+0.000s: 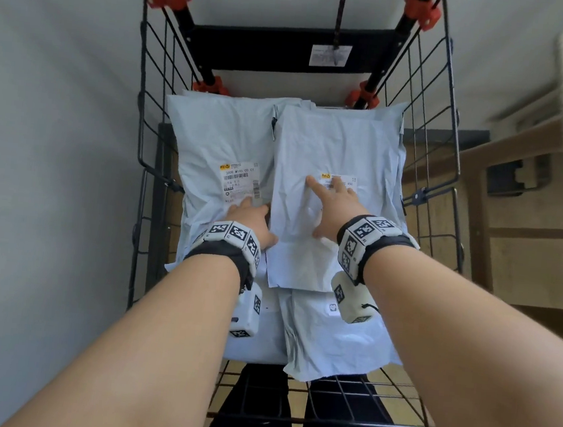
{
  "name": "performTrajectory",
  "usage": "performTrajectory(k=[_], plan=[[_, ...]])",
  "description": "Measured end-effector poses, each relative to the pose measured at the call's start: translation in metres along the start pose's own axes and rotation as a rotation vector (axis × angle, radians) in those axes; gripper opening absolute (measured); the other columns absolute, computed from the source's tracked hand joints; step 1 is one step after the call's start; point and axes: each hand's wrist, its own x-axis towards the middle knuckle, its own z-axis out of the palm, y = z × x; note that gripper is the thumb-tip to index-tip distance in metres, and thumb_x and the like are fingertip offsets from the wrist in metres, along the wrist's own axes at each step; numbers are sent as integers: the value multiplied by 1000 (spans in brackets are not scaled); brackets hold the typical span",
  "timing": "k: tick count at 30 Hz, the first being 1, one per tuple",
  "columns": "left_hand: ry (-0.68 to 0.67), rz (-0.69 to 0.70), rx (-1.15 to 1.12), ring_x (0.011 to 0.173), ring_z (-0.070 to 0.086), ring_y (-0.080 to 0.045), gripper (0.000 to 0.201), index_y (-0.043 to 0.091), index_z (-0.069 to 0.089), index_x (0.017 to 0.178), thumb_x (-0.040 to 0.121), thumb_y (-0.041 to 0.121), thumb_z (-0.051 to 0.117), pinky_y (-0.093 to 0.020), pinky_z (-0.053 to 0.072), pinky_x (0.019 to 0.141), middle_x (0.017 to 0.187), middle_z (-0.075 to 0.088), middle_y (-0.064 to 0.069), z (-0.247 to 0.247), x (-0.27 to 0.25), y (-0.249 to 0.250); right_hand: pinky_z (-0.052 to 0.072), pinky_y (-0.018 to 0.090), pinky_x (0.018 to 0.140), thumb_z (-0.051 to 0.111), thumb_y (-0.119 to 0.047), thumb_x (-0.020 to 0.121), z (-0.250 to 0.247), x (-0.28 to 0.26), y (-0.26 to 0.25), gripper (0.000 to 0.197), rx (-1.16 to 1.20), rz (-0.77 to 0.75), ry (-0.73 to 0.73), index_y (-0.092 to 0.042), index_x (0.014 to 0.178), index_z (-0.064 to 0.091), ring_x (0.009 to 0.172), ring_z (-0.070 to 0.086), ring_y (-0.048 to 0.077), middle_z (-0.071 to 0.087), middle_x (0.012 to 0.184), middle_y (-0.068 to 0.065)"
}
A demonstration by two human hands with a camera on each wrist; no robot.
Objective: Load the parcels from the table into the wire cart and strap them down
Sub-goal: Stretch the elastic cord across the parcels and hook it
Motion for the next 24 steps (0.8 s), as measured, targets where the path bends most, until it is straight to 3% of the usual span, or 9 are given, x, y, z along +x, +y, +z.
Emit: performTrajectory(k=[2,4,11,16,19,24], plan=[[37,0,-24,125,45,-35,58,26,44,135,80,36,62,-40,40,102,142,37,-13,-10,-10,4,48,47,96,73,-20,73,-11,-6,-2,98,31,-3,29,-46,147,14,134,34,34,19,152,8],[72,3,-41,119,49,-35,50,20,46,132,85,32,58,-38,42,98,135,42,-15,-22,-20,9,50,46,94,69,-21,75,-15,-17,-7,86,69,5,50,-42,145,22,130,38,31,29,146,8],[252,29,-23,124,45,-32,45,17,46,134,90,23,50,-40,45,99,147,32,-8,-73,-62,20,44,43,101,62,-28,86,-35,-60,-23,70,106,23,73,-27,147,28,130,42,30,33,149,10],[356,75,-12,124,44,-33,42,15,48,131,91,28,48,-42,45,97,150,30,-9,-121,-98,28,49,41,95,59,-28,90,-91,-90,-35,64,104,6,197,-23,147,31,121,51,30,40,143,10],[426,104,-19,124,44,-34,42,16,48,131,91,27,46,-46,45,98,147,33,-9,-146,-114,37,48,39,98,59,-28,90,-126,-108,-41,64,109,-13,269,-21,148,31,121,52,30,40,144,11],[546,144,-24,132,37,-32,52,20,37,143,93,26,48,-46,42,103,151,28,-10,-192,-140,61,50,37,93,61,-29,87,-184,-135,-44,58,150,-49,381,-21,142,41,116,55,29,50,135,11]])
